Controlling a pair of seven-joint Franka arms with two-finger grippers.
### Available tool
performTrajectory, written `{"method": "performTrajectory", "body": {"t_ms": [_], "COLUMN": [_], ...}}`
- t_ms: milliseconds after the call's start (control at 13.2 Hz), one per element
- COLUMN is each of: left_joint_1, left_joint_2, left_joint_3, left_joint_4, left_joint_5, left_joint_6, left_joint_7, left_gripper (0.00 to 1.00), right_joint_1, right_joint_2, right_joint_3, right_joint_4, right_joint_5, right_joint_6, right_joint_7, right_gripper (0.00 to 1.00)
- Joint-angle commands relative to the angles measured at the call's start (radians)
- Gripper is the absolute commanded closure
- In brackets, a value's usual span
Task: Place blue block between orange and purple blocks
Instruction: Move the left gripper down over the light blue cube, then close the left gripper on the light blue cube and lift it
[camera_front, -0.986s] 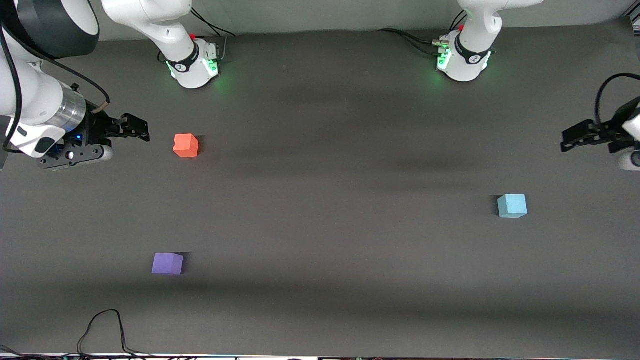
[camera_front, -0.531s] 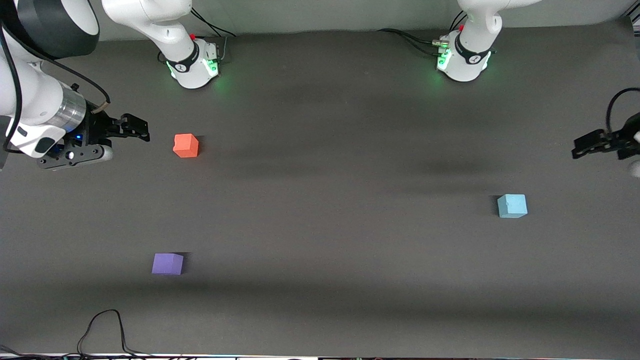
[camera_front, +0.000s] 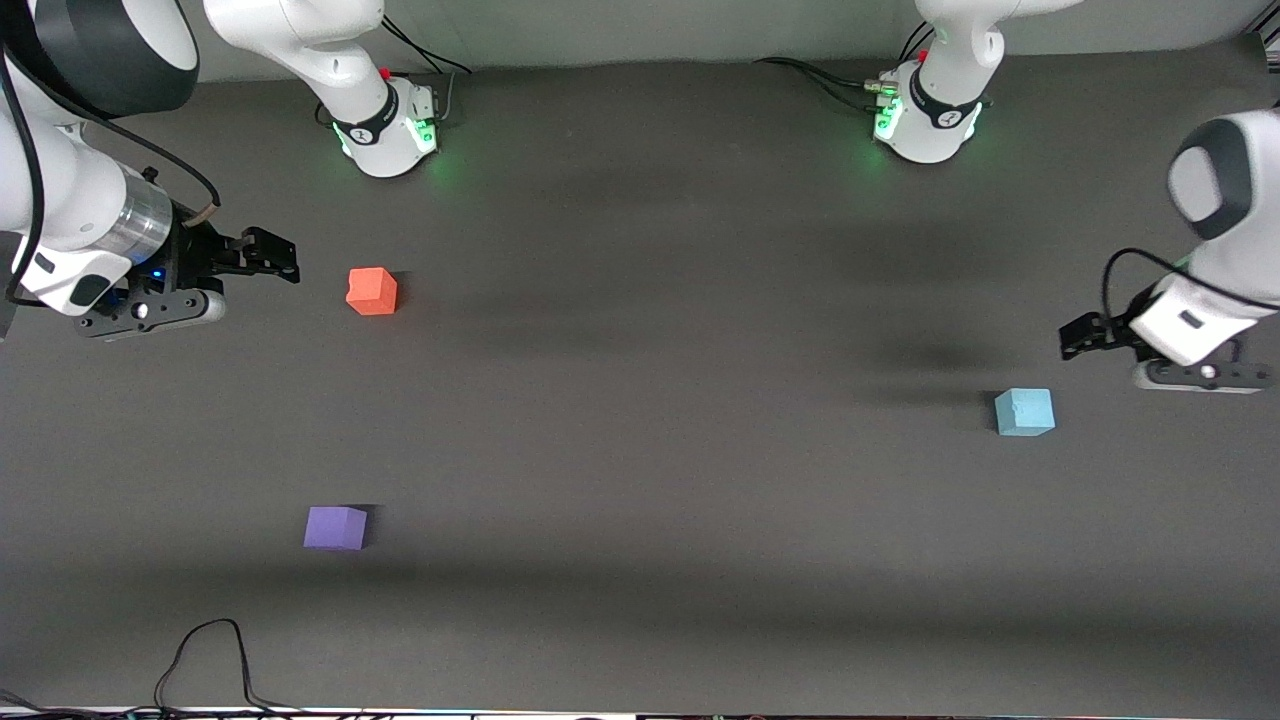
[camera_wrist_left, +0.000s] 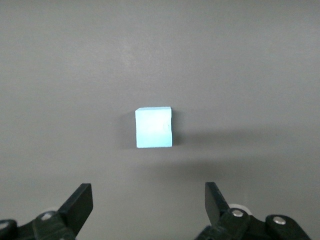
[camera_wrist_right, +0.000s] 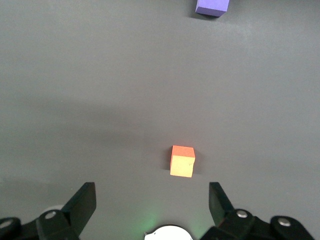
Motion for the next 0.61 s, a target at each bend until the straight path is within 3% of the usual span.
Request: {"method": "performTrajectory", "body": {"t_ms": [0, 531], "left_joint_1": [0.001, 0.015], "left_joint_2": [0.056, 0.301], "left_joint_3": [0.001, 0.001], "left_joint_4": [-0.052, -0.025], "left_joint_5": [0.007, 0.01], "left_joint_6": [0.122, 0.36], "left_joint_7": [0.015, 0.057], "left_gripper": [0.0, 0.0], "right_joint_1": [0.011, 0.011], "right_joint_2": [-0.004, -0.002], "right_joint_3": [-0.009, -0.009], "right_joint_4": [0.006, 0.006], "right_joint_5": [0.001, 0.001], "right_joint_6": [-0.012, -0.012], "right_joint_7": [0.0, 0.0], "right_gripper": [0.0, 0.0]}}
